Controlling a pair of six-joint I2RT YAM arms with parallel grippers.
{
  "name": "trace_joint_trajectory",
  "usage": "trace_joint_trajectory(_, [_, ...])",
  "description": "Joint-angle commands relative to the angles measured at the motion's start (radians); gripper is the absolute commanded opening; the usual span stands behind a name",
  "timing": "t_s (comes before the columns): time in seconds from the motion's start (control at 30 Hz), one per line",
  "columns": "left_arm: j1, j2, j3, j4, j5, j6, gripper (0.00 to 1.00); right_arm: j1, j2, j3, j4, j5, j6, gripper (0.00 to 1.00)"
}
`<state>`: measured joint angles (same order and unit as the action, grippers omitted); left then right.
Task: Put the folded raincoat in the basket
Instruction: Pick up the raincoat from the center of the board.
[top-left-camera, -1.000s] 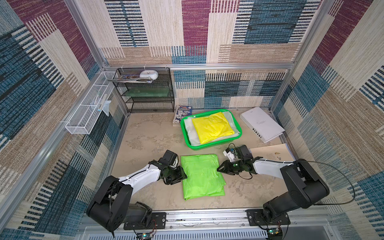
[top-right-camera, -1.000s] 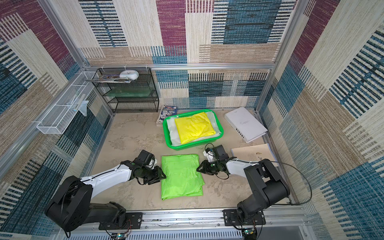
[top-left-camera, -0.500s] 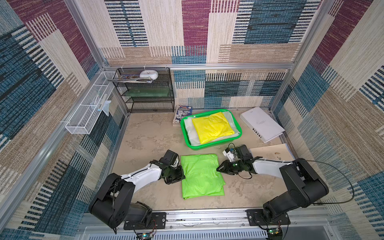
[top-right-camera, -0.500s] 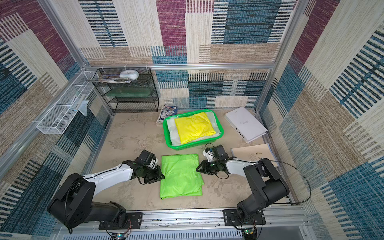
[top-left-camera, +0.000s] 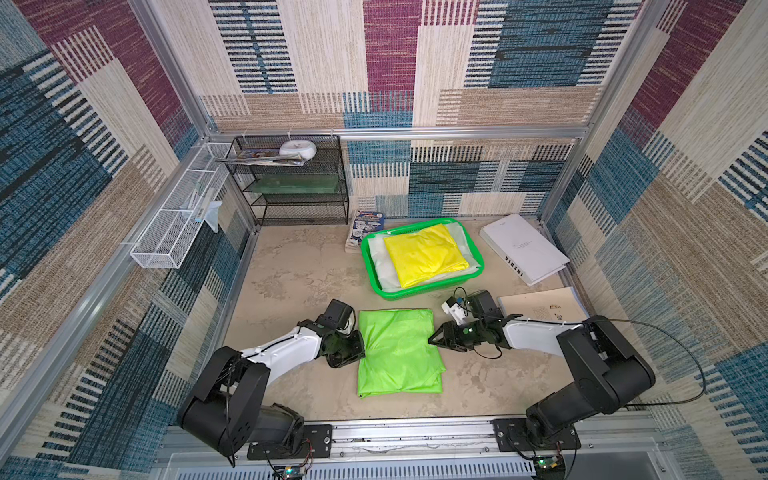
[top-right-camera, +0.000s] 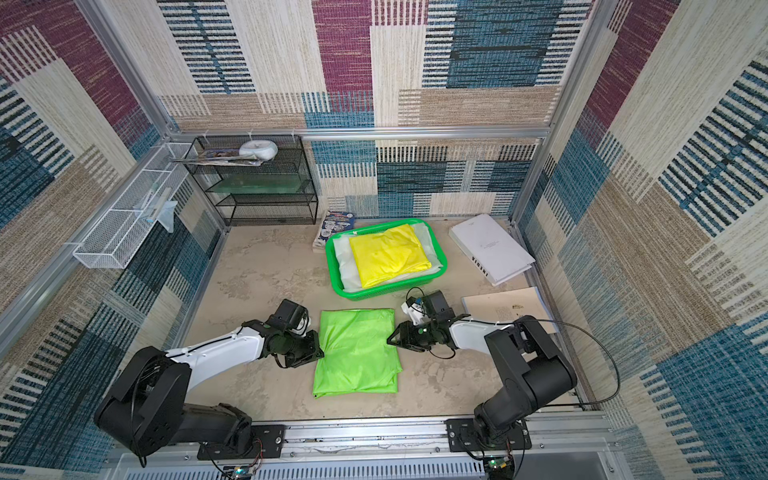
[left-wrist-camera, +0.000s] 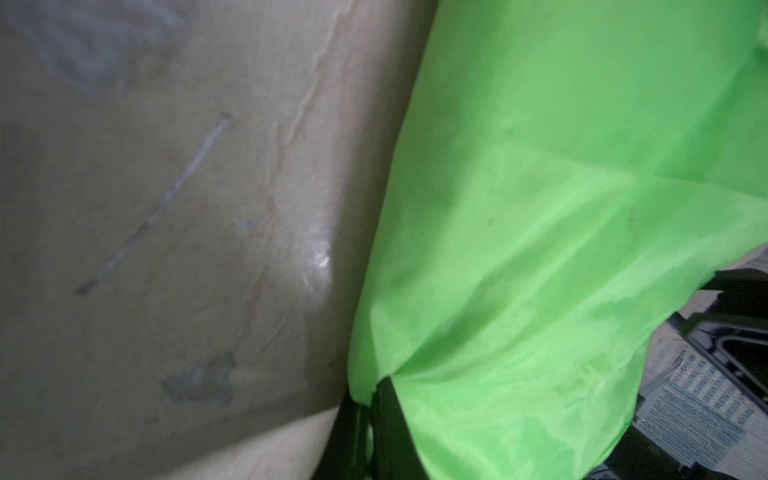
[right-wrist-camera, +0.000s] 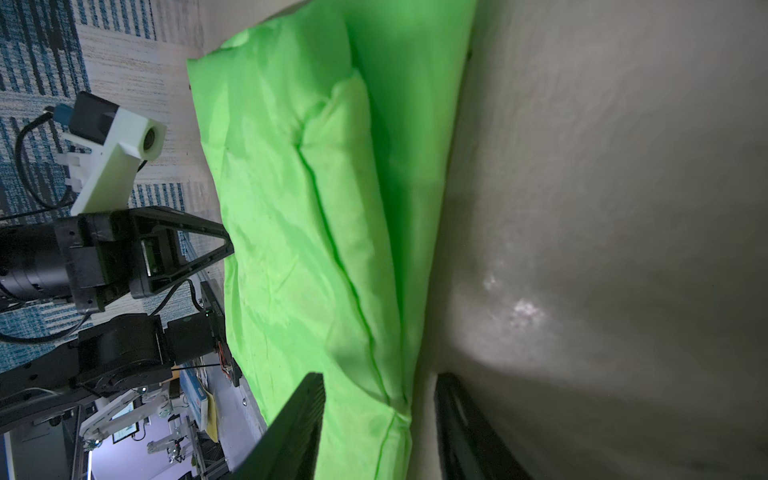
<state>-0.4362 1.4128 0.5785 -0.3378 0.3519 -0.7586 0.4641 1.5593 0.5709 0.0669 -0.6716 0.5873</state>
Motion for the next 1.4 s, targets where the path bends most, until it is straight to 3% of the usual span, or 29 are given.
trace_joint_trajectory(0.0, [-0.001,0.013,-0.019,-0.083,-0.111,0.001,0.09,0.014,0.008,-0.007,0.007,-0.019,0.038,0.46])
trace_joint_trajectory(0.17, [-0.001,0.005,-0.028,-0.080,-0.102,0.000,0.08,0.034,0.012,-0.025,0.045,-0.049,0.072,0.37])
trace_joint_trajectory(0.33, [-0.001,-0.055,-0.019,-0.111,-0.081,-0.005,0.04,0.040,-0.037,-0.020,0.029,-0.032,0.082,0.12])
trace_joint_trajectory(0.43, [-0.002,-0.156,0.014,-0.198,-0.071,-0.005,0.00,0.047,-0.102,0.012,-0.039,-0.022,0.072,0.02])
trace_joint_trajectory(0.7, [-0.003,-0.475,0.124,-0.455,-0.019,-0.024,0.00,0.080,-0.232,0.165,-0.333,-0.030,-0.006,0.00])
trace_joint_trajectory(0.83, [-0.002,-0.541,0.216,-0.449,-0.018,-0.015,0.00,0.070,-0.276,0.348,-0.445,0.125,-0.048,0.00])
trace_joint_trajectory(0.9, [-0.002,-0.463,0.328,-0.435,-0.018,0.011,0.00,0.032,-0.236,0.479,-0.497,0.214,-0.083,0.00])
trace_joint_trajectory(1.07, [0.007,-0.098,0.715,-0.475,-0.099,0.103,0.00,-0.111,-0.005,0.829,-0.628,0.211,-0.149,0.00])
trace_joint_trajectory(1.37, [0.060,0.631,1.534,-0.657,0.021,0.158,0.00,-0.314,0.513,1.464,-0.861,0.057,-0.191,0.00])
